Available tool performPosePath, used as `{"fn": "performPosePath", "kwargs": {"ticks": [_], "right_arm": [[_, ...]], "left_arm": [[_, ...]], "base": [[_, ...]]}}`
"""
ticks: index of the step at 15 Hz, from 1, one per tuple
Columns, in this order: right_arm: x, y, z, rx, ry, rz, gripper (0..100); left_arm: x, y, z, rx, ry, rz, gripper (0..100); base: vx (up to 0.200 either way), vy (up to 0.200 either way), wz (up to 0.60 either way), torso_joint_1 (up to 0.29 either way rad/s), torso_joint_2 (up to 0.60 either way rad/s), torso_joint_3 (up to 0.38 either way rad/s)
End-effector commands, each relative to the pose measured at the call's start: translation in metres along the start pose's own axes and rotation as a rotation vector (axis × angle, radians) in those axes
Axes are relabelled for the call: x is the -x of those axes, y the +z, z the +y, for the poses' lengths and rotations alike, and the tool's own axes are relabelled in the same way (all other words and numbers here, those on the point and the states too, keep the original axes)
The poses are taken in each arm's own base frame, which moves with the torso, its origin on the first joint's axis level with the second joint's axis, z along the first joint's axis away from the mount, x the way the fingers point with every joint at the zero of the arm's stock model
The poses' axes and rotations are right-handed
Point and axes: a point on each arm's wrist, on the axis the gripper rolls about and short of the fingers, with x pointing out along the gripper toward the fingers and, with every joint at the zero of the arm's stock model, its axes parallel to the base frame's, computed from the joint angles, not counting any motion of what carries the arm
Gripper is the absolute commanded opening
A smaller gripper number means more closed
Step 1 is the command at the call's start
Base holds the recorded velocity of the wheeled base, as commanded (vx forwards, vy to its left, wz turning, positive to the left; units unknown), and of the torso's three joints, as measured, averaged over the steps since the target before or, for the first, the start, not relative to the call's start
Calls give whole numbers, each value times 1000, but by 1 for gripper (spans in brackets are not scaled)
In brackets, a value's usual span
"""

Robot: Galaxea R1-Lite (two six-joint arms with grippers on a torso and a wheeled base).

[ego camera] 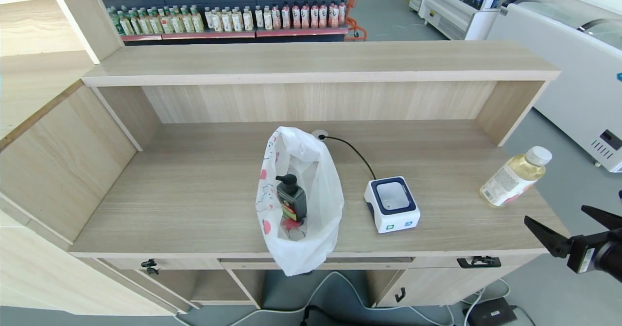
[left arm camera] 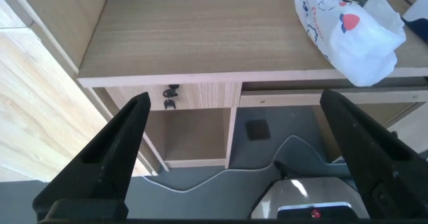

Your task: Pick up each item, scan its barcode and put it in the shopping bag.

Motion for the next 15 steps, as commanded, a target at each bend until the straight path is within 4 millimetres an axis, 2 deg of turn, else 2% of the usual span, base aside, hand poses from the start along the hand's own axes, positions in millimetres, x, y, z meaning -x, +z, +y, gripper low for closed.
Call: {"fn": "performPosePath", "kwargs": {"ticks": [1,2,4,11,15], "right_arm": [[-1,-1,0,-1,1,5,100],[-2,0,0,-1,0,4,100],[-9,2,-4,-7,-63,13,100],[-48,11,-42,-13,-186,-6,100],[-57,16,-43,-46,-169,-31,100]], "left_arm": [[0,0,0,-2,0,0,100],[0,0,0,-2,0,2,100],[0,0,0,-3,0,0,100],[0,0,0,-5,0,2,100],[-1,0,0,-4,0,17,100]], "base": [[-200,0,0,-2,-2,2],[-200,0,0,2,-2,2],[-200,-200,0,0,5,2],[0,-200,0,3,-4,3],[0,-200,0,6,-1,1]]}}
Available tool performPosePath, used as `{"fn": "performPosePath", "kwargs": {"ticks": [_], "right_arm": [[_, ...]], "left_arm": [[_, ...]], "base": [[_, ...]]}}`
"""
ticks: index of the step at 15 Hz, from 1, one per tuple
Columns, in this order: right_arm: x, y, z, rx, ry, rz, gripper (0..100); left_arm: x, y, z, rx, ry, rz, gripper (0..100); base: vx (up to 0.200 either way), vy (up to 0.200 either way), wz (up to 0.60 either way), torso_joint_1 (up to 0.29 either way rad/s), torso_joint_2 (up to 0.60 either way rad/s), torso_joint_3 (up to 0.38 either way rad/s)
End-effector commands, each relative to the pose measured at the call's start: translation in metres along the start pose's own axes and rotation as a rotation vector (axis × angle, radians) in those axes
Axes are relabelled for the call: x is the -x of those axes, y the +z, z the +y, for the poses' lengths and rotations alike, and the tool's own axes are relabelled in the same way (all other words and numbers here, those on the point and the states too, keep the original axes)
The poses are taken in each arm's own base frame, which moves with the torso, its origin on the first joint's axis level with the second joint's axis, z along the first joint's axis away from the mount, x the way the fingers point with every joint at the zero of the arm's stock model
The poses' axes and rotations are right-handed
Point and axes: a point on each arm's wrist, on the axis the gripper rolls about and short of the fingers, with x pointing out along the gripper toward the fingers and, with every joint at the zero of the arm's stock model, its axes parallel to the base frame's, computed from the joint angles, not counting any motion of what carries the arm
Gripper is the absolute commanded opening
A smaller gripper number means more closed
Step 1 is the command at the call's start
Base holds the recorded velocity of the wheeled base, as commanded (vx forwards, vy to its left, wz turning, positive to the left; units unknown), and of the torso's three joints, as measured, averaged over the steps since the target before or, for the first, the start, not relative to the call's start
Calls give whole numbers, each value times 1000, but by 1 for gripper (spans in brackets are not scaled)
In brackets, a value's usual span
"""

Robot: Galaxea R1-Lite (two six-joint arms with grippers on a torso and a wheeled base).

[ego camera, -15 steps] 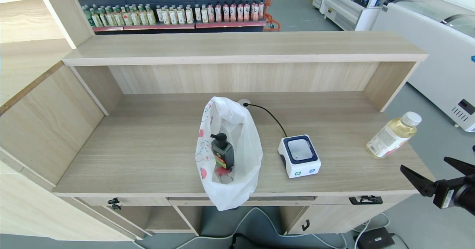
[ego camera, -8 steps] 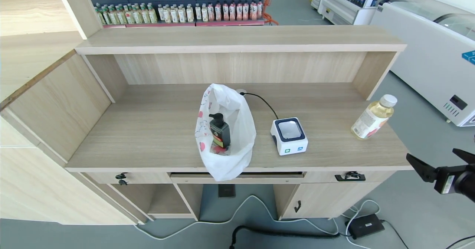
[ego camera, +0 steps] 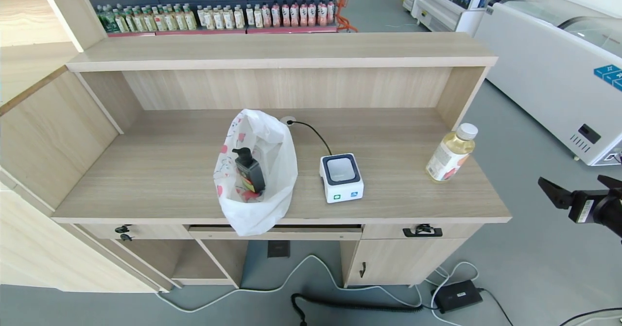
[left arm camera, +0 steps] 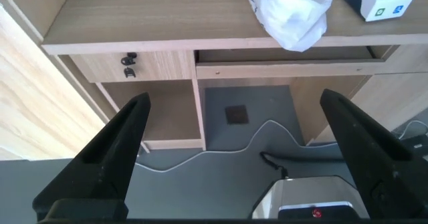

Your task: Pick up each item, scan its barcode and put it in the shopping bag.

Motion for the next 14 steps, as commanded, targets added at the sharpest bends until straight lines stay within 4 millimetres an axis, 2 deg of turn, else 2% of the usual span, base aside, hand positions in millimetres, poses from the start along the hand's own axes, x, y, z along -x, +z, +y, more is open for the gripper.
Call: {"fn": "performPosePath", "kwargs": {"ticks": [1,5,14], "right_arm": [[-5,-2,2,-2,24,8,100],[-11,1,12,-34,86,-9,100],[-11,-1,22,-48,130,2,100]], "left_arm": [[-1,0,0,-1,-2,11,100],[0,0,0,1,0,-1,100],[1,0,0,0,0,-7,100]], "base": [[0,-200,0,2,-2,7],[0,-200,0,4,4,4],[0,0,0,0,0,0]]}}
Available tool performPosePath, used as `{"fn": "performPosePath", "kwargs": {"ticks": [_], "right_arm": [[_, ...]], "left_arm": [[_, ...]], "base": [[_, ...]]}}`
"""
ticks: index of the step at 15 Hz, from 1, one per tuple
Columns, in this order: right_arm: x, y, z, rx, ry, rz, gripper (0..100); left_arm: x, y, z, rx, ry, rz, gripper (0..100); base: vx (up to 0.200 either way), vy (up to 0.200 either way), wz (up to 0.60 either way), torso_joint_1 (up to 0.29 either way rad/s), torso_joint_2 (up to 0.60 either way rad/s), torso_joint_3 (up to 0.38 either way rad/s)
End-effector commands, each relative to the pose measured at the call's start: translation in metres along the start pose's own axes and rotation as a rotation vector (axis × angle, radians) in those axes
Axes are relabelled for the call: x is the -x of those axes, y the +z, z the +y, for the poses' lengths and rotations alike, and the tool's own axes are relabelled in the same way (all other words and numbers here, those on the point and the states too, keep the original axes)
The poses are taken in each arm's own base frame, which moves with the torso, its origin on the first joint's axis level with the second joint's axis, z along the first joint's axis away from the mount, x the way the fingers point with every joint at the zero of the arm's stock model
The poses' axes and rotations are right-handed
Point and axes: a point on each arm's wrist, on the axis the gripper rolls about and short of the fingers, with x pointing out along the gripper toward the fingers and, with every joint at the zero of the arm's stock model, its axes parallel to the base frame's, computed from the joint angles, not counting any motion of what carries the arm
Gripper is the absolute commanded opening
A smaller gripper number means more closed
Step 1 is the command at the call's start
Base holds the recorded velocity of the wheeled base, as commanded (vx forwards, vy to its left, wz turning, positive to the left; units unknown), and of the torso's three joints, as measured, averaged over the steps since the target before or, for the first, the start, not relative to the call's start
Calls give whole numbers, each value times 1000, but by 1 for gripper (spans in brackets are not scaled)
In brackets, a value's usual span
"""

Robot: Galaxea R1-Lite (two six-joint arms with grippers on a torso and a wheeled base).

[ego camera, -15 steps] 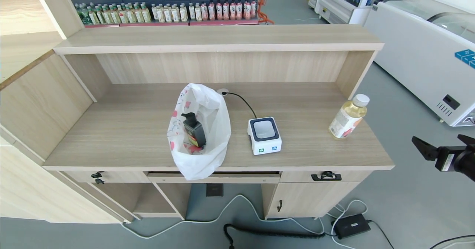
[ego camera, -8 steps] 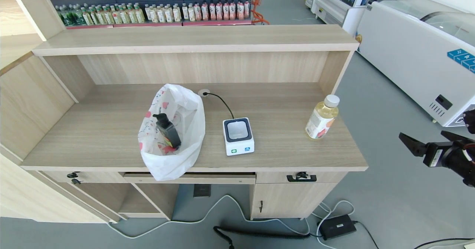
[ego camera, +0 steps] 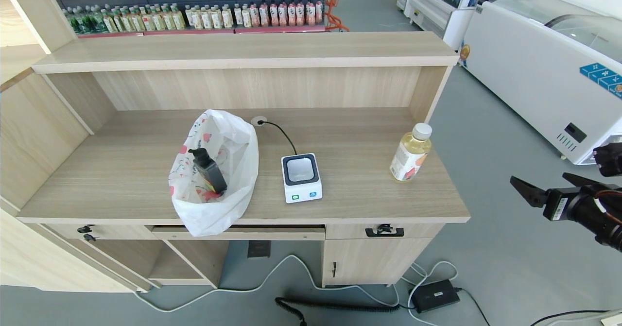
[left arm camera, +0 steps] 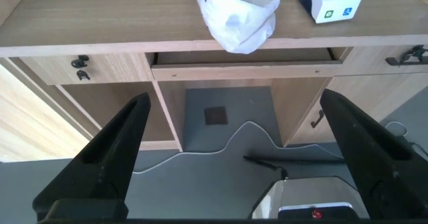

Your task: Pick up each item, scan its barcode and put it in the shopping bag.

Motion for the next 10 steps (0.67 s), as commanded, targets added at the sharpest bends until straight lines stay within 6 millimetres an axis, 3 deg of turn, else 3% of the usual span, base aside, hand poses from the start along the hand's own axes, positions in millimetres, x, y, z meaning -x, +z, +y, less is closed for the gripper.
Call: {"fn": "performPosePath", "kwargs": {"ticks": [1,5,10], "right_arm": [[0,-1,1,-2,5,5,100],[0,-1,4,0,17,5,100],[-3,-3,4,-1,18,11,100]], "left_arm": [[0,0,0,-1,1,-1,100],[0,0,0,-1,1,1,100],[0,0,0,0,1,1,100]], "base": [[200,0,0,2,12,7],[200,0,0,0,0,5],[0,0,0,0,0,0]]}}
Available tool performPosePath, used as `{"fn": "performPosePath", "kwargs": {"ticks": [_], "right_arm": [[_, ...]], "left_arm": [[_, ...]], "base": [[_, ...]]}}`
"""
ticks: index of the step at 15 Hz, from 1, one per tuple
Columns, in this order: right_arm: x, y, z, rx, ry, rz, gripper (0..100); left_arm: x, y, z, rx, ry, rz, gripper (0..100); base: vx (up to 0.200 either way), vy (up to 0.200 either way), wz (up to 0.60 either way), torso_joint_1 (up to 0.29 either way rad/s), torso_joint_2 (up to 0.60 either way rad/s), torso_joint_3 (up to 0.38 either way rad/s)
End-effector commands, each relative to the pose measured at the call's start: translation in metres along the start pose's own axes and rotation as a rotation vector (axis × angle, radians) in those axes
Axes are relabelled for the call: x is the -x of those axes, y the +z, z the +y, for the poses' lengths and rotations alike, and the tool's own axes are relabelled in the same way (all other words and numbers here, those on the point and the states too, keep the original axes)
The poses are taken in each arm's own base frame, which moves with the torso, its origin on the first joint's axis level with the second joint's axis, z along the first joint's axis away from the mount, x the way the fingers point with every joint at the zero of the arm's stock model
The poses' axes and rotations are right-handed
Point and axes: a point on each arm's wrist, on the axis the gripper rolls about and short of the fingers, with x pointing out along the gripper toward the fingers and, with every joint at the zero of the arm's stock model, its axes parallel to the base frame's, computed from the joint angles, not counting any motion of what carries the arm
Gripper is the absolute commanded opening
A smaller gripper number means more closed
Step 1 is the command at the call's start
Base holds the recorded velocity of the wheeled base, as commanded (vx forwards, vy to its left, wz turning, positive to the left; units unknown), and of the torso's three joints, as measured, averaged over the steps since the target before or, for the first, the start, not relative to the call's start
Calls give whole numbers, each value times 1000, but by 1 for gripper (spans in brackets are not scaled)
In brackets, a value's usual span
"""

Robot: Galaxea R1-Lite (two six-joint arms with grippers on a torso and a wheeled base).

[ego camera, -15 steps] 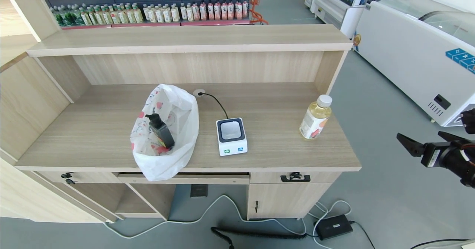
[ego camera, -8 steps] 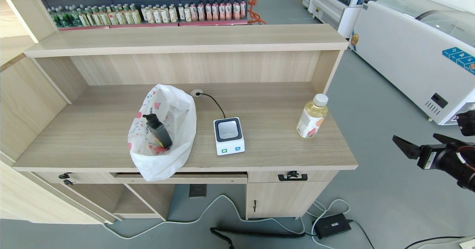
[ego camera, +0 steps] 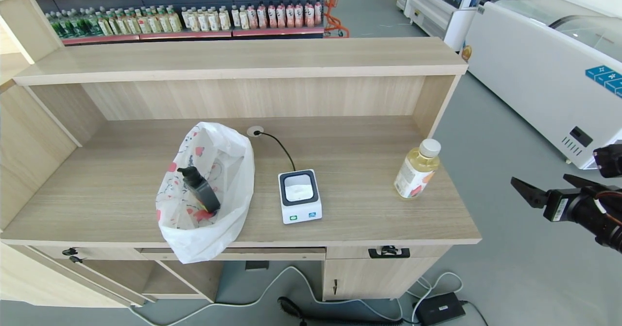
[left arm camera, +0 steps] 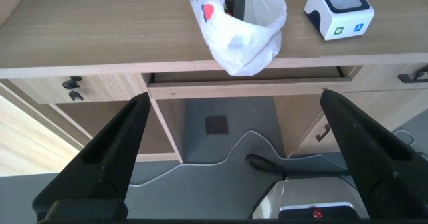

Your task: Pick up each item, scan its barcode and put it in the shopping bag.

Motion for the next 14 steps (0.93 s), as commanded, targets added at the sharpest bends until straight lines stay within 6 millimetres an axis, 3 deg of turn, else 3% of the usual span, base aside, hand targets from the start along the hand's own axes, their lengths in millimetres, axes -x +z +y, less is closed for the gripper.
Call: {"fn": "performPosePath", "kwargs": {"ticks": [1,5,8,14], "right_arm": [[-1,-2,1,0,5,5,100],[-1,-6,15,-20,66,25,100],[-18,-7,35,-53,170,13,100],[-53,-28,46,-50,205,-24,100]], "left_arm": [[0,0,0,0,0,1,100],[0,0,0,1,0,-2,100],[0,0,0,1,0,-1,100],[0,0,0,1,0,-1,100]], "base": [[0,0,0,0,0,0],[0,0,0,0,0,0],[0,0,0,0,0,0],[0,0,0,0,0,0]]}}
